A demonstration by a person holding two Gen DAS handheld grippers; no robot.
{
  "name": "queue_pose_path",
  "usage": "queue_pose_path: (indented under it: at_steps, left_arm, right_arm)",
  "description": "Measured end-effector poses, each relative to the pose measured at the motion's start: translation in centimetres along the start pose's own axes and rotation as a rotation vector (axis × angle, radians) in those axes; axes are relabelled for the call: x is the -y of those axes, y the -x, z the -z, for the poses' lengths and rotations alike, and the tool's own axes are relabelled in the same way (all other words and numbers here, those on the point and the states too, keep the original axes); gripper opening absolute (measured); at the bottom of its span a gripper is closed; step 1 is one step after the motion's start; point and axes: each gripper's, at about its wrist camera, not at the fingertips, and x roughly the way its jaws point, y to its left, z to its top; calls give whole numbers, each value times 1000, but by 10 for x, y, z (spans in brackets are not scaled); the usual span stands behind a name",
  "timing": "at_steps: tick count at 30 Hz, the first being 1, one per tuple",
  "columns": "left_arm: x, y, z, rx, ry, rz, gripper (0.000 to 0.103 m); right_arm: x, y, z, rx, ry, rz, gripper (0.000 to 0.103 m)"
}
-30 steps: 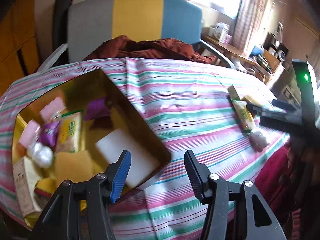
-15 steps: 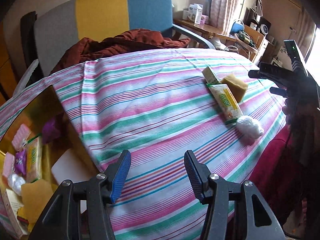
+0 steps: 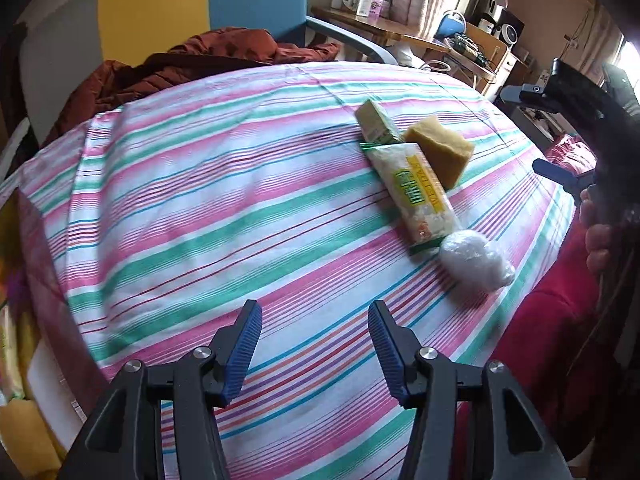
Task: Organize objects
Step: 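Grasp the white wrapped ball with the left tool while the right tool approaches the brown soap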
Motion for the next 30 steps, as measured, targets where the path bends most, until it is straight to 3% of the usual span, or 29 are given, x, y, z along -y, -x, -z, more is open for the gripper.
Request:
queue_pose_path:
  at_steps: [8,13,17,22,24,30]
  left_arm:
    - [44,-22,-24,-76,30,201,55]
    - [72,-44,-33,-137,60,285,56]
    - [88,-65,-38,-173,90,293,59]
    - [97,-69,-39,-122,63,277,57]
    - [94,-65,-35,-105,39,280,51]
    - [58,-40,-11,-67,19,251,49]
  right_arm:
    - [15,3,-5,15,-81,-49,103]
    - [18,4,-6,15,-94,-73,103]
    - [20,4,-6,16,-107,-84,103]
    - [21,0,-6,-7,-107,-81,103]
    - [20,-3,-6,-19,-101,-79,103]
    - [10,-11,-3,-63,-47,-40,103]
